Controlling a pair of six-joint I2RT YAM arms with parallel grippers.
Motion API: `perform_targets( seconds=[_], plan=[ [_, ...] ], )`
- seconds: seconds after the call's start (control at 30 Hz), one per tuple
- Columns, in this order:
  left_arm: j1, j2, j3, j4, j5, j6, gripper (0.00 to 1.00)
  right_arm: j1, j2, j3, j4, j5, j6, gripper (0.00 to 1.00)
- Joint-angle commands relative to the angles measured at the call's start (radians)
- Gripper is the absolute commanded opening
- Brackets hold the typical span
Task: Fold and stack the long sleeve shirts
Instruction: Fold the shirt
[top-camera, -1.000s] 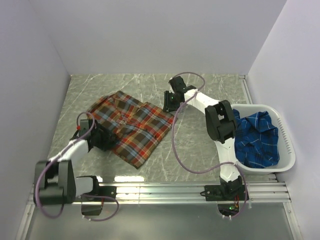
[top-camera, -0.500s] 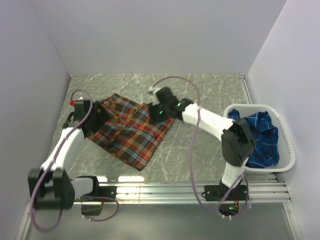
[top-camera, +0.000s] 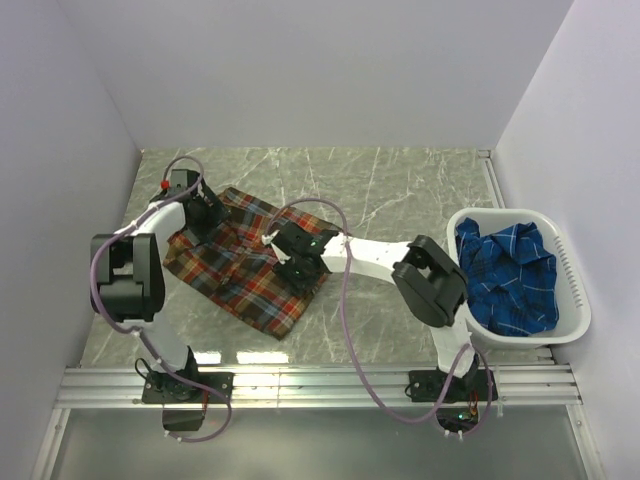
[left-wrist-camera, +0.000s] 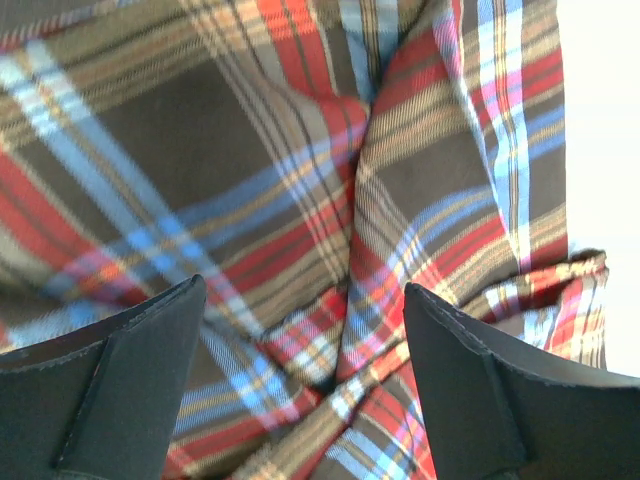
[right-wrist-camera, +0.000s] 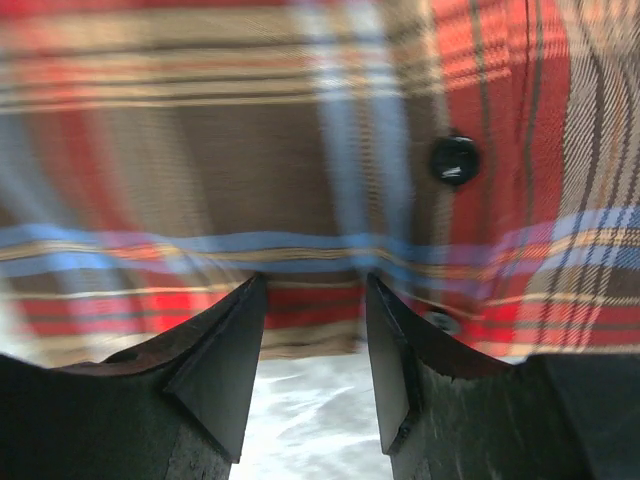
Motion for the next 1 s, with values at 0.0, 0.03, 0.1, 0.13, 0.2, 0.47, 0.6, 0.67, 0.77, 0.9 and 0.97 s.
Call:
perform_targets(
  seconds=[0.0, 0.03, 0.1, 0.13, 0.2, 0.47, 0.6, 0.67, 0.77, 0.9, 0.97],
  plan=[
    [0.012, 0.05, 0.051, 0.0, 0.018, 0.002, 0.86, -0.028, 0.041, 0.048, -0.06, 0.086, -0.067, 0.52],
    [0.018, 0.057, 0.051, -0.001, 0.024, -0.006, 0.86, -0.04, 0.064, 0.052, -0.067, 0.115, -0.099, 0.52],
    [0.021, 0.067, 0.034, -0.002, 0.035, -0.013, 0.86, -0.08, 0.095, 0.064, -0.09, 0.16, -0.127, 0.51],
    [0.024, 0.063, 0.026, -0.002, 0.039, -0.022, 0.85, -0.098, 0.1, 0.069, -0.098, 0.183, -0.134, 0.51],
    [0.024, 0.054, 0.003, -0.001, 0.046, -0.029, 0.85, -0.146, 0.107, 0.084, -0.11, 0.244, -0.144, 0.51],
    [0.026, 0.005, -0.012, 0.001, 0.101, -0.013, 0.84, -0.24, -0.001, 0.131, -0.095, 0.253, -0.141, 0.5],
    [0.023, -0.006, 0.012, -0.007, 0.069, 0.016, 0.84, -0.115, -0.147, 0.031, 0.039, 0.165, -0.191, 0.5],
    [0.021, 0.008, 0.02, -0.014, 0.063, 0.019, 0.84, -0.051, -0.161, 0.014, 0.07, 0.143, -0.203, 0.5],
    [0.023, 0.034, 0.032, -0.022, 0.066, 0.019, 0.84, 0.009, -0.134, 0.021, 0.103, 0.111, -0.22, 0.51],
    [0.023, 0.051, 0.042, -0.031, 0.043, 0.025, 0.84, 0.064, -0.042, 0.104, 0.071, 0.117, -0.249, 0.53],
    [0.021, 0.057, 0.039, -0.028, 0.043, 0.025, 0.84, 0.084, -0.002, 0.137, 0.081, 0.119, -0.26, 0.55]
  ],
)
